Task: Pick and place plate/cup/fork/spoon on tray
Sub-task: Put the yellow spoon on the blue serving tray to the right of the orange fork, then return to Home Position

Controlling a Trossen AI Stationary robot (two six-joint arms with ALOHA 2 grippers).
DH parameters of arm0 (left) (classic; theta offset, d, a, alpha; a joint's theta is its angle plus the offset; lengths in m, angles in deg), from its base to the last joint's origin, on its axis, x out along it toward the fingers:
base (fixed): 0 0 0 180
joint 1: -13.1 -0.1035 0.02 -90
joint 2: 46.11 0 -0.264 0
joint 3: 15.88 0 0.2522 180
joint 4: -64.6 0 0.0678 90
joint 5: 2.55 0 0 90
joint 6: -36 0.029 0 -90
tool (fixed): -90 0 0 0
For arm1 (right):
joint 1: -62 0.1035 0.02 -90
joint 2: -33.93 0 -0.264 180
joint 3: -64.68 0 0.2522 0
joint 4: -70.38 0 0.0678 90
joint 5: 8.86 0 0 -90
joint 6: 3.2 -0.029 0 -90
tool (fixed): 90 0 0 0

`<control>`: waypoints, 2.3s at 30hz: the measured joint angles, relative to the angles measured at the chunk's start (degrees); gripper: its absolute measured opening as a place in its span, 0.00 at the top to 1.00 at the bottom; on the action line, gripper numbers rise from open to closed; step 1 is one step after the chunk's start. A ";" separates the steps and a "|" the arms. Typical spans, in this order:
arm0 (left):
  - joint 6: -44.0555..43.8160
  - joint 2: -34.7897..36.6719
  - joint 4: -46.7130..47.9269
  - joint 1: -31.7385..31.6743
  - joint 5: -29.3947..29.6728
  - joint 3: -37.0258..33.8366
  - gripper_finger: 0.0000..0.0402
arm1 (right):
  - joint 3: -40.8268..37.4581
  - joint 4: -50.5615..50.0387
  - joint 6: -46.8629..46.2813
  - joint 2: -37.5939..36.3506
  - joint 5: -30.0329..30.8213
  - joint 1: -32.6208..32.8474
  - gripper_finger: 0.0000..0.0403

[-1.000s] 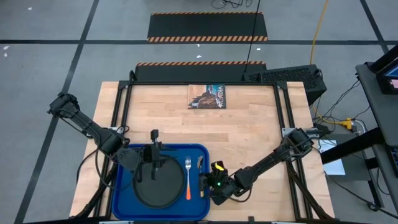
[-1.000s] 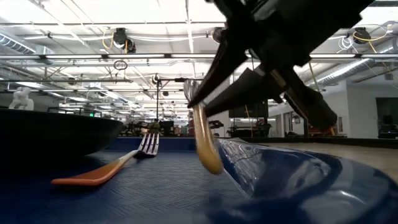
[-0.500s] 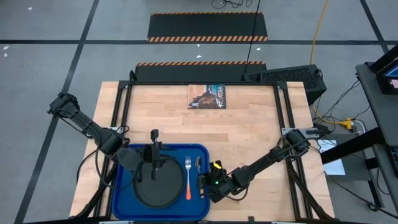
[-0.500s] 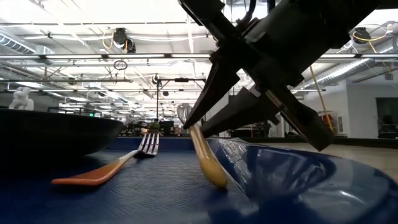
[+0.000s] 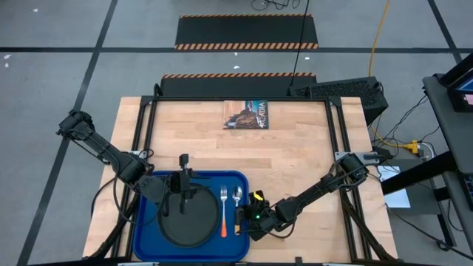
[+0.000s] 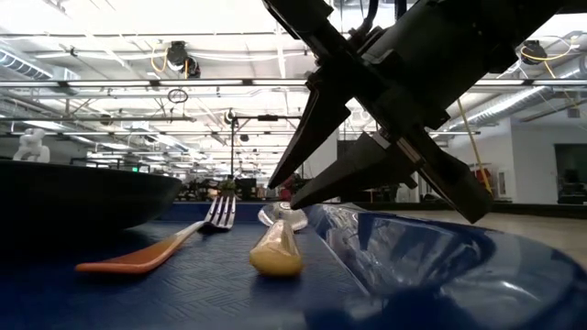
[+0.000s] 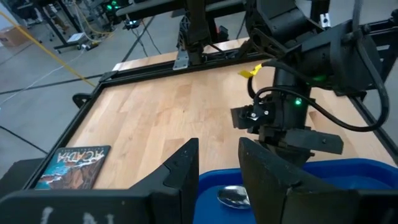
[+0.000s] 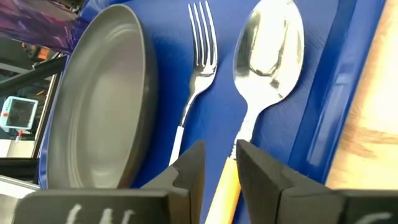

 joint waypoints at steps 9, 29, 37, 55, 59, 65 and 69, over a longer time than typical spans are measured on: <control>0.05 0.00 -0.02 0.70 -0.68 -0.02 0.71 | -0.04 0.15 10.43 -3.16 -0.25 0.00 0.79; 5.64 11.05 2.02 3.50 0.63 -0.07 0.71 | -1.88 -1.26 83.81 -26.10 -3.13 -0.06 0.82; 13.42 14.44 -2.68 0.78 -5.38 -2.18 0.71 | -12.71 1.21 90.59 -38.73 -3.23 -3.18 0.99; 18.95 23.43 -24.24 -22.56 -26.32 -22.21 0.71 | -43.16 19.89 109.64 -65.86 -12.42 -12.34 1.00; 17.87 23.39 -27.57 -25.91 -28.20 -26.10 0.77 | -47.23 20.58 112.89 -69.84 -12.44 -13.97 1.00; 18.00 24.05 -31.90 -29.72 -30.54 -30.87 0.98 | -50.06 20.66 116.76 -74.07 -12.67 -16.35 1.00; 16.17 24.22 -32.52 -31.15 -32.65 -32.61 0.98 | -51.77 20.69 116.95 -75.62 -16.64 -18.80 1.00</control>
